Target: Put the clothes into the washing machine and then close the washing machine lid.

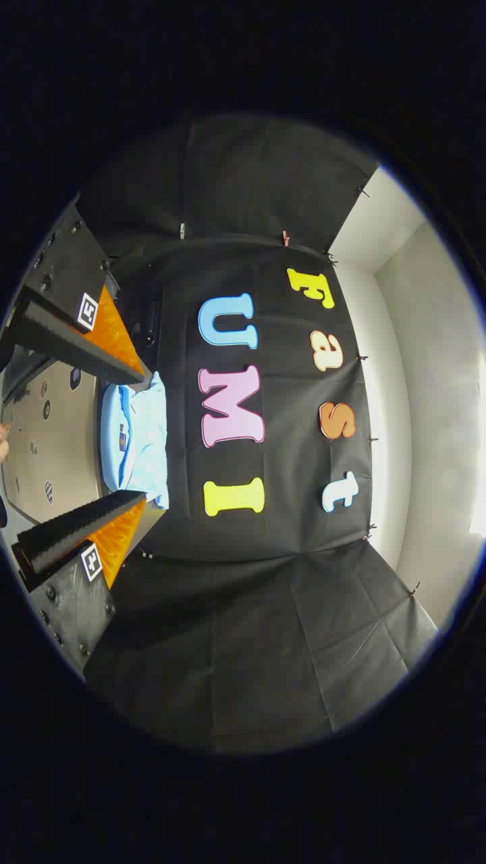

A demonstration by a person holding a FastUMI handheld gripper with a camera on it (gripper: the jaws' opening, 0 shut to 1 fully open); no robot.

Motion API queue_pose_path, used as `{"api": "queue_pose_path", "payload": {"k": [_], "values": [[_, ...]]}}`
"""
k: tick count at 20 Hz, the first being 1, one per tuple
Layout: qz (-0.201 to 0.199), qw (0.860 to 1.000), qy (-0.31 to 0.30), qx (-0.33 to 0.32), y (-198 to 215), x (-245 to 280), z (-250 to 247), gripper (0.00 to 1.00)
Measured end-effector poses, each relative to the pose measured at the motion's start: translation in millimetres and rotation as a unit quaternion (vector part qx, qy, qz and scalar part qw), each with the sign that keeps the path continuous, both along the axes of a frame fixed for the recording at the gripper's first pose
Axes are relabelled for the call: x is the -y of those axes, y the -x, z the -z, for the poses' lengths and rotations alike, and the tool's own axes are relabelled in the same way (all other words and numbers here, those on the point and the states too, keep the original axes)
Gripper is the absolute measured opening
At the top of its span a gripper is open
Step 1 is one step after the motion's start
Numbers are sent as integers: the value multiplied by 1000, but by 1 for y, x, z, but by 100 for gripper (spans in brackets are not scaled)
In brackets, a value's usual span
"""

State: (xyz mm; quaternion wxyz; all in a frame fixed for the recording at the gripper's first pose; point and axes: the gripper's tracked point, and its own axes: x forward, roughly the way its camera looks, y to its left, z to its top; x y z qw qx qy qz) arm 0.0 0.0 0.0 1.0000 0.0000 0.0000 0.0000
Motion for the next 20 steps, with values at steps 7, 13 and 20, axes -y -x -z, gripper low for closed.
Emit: {"api": "queue_pose_path", "payload": {"k": [7, 13, 20], "values": [[0, 1000, -2, 3, -1, 3, -3, 98], [-4, 1000, -6, 4, -2, 3, -5, 98], [0, 1000, -5, 8, -2, 6, -10, 98]]}}
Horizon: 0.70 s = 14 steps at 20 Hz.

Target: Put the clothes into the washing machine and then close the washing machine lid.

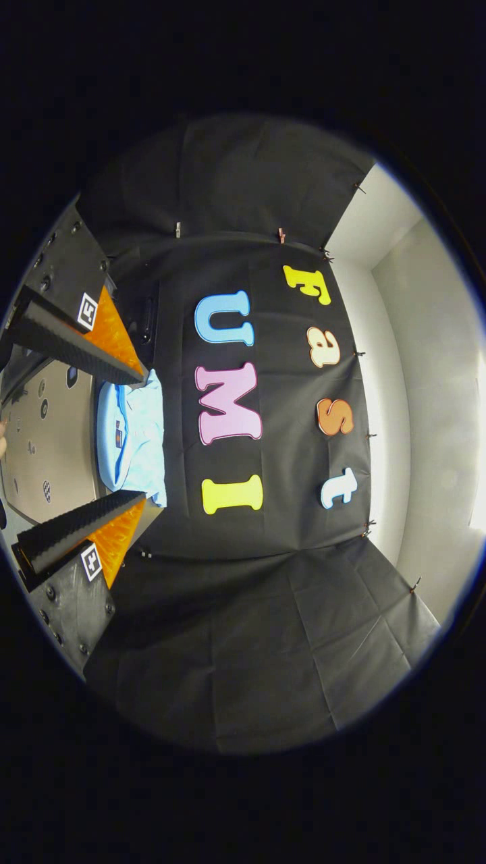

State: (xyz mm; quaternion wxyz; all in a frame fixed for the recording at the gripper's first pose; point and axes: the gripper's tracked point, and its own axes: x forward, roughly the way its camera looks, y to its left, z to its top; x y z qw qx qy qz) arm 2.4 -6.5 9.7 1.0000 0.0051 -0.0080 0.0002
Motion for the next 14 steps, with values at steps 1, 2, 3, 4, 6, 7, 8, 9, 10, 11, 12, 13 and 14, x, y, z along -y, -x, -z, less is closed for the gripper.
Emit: {"api": "queue_pose_path", "payload": {"k": [1, 2, 3, 4, 6, 7, 8, 9, 10, 11, 12, 13, 14], "values": [[-1, 1000, 0, 0, -1, -1, 0, 98], [-1, 1000, 2, -1, -3, -2, 0, 98], [-2, 1000, 4, -3, -6, -2, 0, 98], [-1, 1000, 7, -5, -9, -3, 1, 98], [-1, 1000, 10, -6, -15, -5, -2, 98], [-2, 1000, 11, -5, -17, -8, -4, 98], [-4, 1000, 13, -4, -21, -10, -6, 98], [-6, 1000, 14, -3, -24, -12, -8, 98], [-6, 1000, 15, -4, -29, -14, -9, 98], [-6, 1000, 15, -4, -36, -14, -10, 98], [-8, 1000, 13, -4, -40, -16, -12, 98], [-10, 1000, 12, -4, -46, -19, -14, 98], [-13, 1000, 12, -5, -53, -23, -15, 98]]}}
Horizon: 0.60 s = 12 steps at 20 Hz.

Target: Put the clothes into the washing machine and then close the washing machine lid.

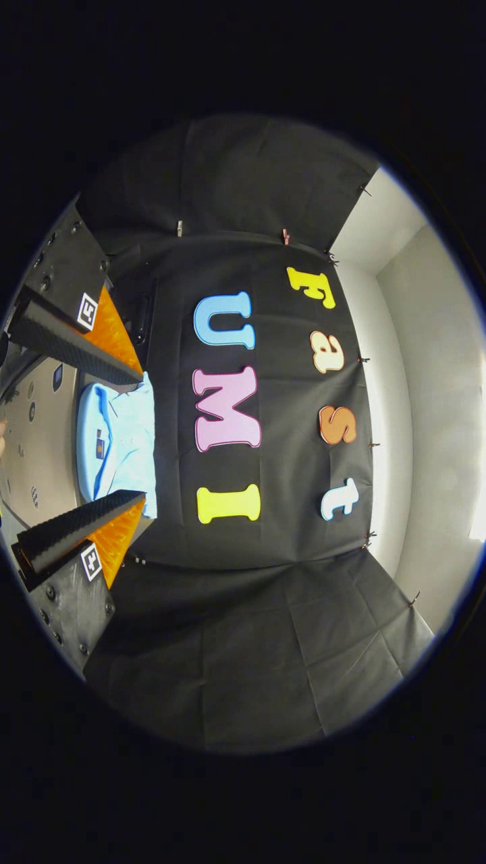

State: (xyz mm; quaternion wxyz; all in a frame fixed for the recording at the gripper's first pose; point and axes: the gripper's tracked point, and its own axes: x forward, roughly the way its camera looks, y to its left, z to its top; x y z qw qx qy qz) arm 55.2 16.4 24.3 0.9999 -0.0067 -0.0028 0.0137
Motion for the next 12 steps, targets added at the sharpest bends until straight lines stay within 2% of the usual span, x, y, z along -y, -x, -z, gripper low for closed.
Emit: {"api": "queue_pose_path", "payload": {"k": [7, 12], "values": [[-2, 1000, -4, -11, -62, -7, -7, 98], [-2, 999, -4, -42, -122, -8, 2, 98]]}}
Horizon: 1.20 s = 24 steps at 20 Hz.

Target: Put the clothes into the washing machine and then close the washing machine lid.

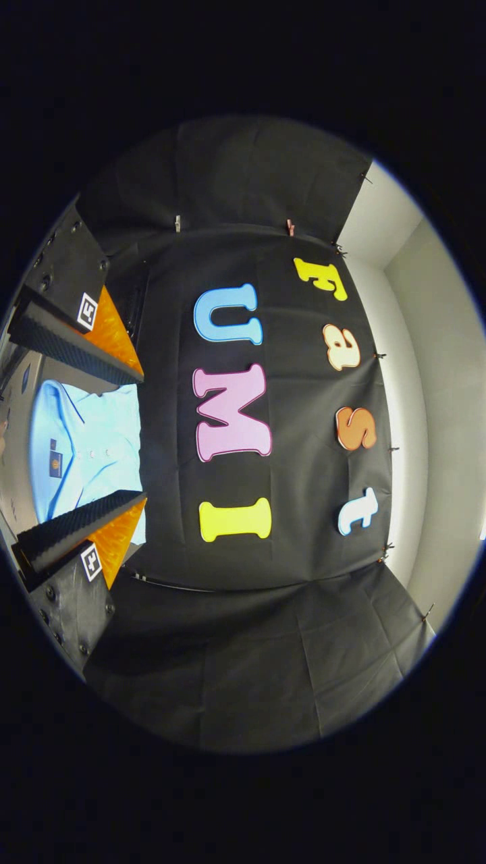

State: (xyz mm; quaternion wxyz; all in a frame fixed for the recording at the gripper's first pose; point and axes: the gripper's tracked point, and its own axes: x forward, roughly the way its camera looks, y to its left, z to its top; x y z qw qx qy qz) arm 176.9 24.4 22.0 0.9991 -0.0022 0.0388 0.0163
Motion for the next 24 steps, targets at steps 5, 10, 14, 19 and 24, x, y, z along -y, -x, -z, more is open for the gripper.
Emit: {"api": "queue_pose_path", "payload": {"k": [5, 10, 14, 19, 24], "values": [[12, 999, 0, -35, -58, 4, 13, 98], [21, 995, 18, -92, -112, 9, 39, 98], [22, 987, 31, -158, -145, 10, 74, 98], [29, 968, 31, -249, -169, 13, 115, 99], [47, 950, 39, -306, -179, 26, 144, 99]]}}
